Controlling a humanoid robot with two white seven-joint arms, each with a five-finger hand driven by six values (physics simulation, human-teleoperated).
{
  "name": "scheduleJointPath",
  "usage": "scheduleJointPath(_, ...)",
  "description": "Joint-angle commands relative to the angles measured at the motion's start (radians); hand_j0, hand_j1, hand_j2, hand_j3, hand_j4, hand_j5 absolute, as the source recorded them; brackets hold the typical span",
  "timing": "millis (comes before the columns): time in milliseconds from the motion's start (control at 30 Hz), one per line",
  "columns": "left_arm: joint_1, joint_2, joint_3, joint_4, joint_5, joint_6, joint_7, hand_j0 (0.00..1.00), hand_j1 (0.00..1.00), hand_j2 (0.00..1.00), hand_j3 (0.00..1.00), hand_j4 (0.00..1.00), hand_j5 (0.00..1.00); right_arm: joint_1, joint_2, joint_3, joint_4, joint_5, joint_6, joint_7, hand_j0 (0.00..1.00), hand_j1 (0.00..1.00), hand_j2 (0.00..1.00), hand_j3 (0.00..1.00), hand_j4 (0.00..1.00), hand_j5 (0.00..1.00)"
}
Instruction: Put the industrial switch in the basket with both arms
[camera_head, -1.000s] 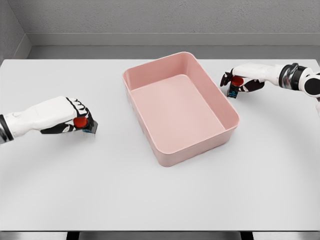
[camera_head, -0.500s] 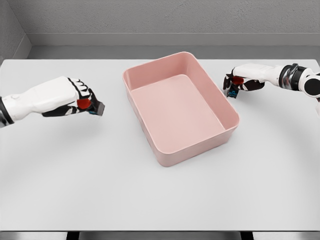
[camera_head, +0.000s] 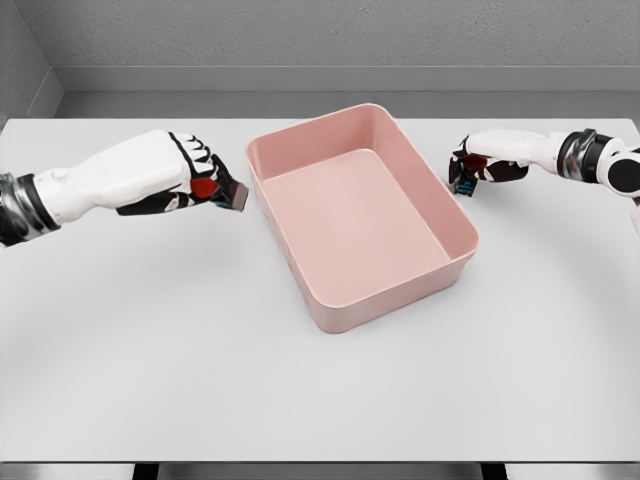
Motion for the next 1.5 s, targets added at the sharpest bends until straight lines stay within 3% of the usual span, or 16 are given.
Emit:
scheduleJointPath(0,-0.006,-0.026,-0.005,-0.010,0.004,0.001,-0.003,0.51,0.51,0.51,0.51,0.51,0.51,0.000,0.001,0.011,0.001,0.022,-0.009,0.012,0.46,0.46,0.46,0.46,0.46,0.46)
scheduleJointPath(133,-0.046,-0.066,-0.048,-0.013,0.004,0.001,-0.008,0.51,0.51,0.51,0.51,0.51,0.51,0.000,0.001,0.011,0.004,0.032,-0.008,0.012,0.57,0.57,0.57,0.57,0.57,0.57)
scheduleJointPath(467,-0.133,-0.170,-0.112,-0.002,-0.003,0.001,-0.028,0.52,0.52,0.52,0.52,0.52,0.52,0.000,0.001,0.011,0.007,0.038,0.000,0.012,0.73,0.73,0.73,0.73,0.73,0.73)
scheduleJointPath(700,-0.158,-0.218,-0.137,0.001,-0.005,0.001,-0.058,0.54,0.54,0.54,0.54,0.54,0.54,-0.003,0.001,0.008,0.011,0.039,0.001,0.012,0.73,0.73,0.73,0.73,0.73,0.73)
scheduleJointPath(733,-0.163,-0.218,-0.138,0.001,-0.006,0.001,-0.058,0.59,0.59,0.59,0.59,0.59,0.59,-0.005,0.001,0.008,0.027,0.039,0.001,0.011,0.73,0.73,0.73,0.73,0.73,0.73)
scheduleJointPath(767,-0.163,-0.229,-0.141,0.001,-0.003,0.001,-0.057,0.86,0.86,0.86,0.86,0.86,0.86,-0.005,0.001,0.006,0.027,0.039,0.001,0.011,0.73,0.73,0.73,0.73,0.73,0.73)
scheduleJointPath(800,-0.163,-0.232,-0.141,-0.001,-0.003,0.001,-0.055,1.00,1.00,1.00,1.00,1.00,1.00,-0.003,0.001,0.006,0.027,0.039,0.001,0.011,0.73,0.73,0.73,0.73,0.73,0.73)
scheduleJointPath(933,-0.187,-0.256,-0.143,-0.001,-0.008,0.001,-0.057,1.00,1.00,1.00,1.00,1.00,1.00,-0.003,0.001,-0.001,0.033,0.041,0.001,0.009,0.73,0.73,0.73,0.73,0.73,0.73)
scheduleJointPath(1233,-0.219,-0.278,-0.152,0.002,-0.014,0.001,-0.057,1.00,1.00,1.00,1.00,1.00,1.00,-0.005,-0.001,-0.001,0.033,0.044,0.001,0.004,0.56,0.56,0.56,0.56,0.56,0.56)
scheduleJointPath(1367,-0.216,-0.261,-0.141,0.004,-0.006,0.001,-0.057,1.00,1.00,1.00,1.00,1.00,1.00,-0.009,-0.001,-0.001,0.034,0.058,0.003,0.003,0.49,0.49,0.49,0.49,0.49,0.49)
scheduleJointPath(1467,-0.209,-0.192,-0.123,0.005,0.003,0.001,-0.055,1.00,1.00,1.00,1.00,1.00,1.00,-0.009,-0.001,-0.001,0.034,0.064,0.015,0.001,0.49,0.49,0.49,0.49,0.49,0.49)
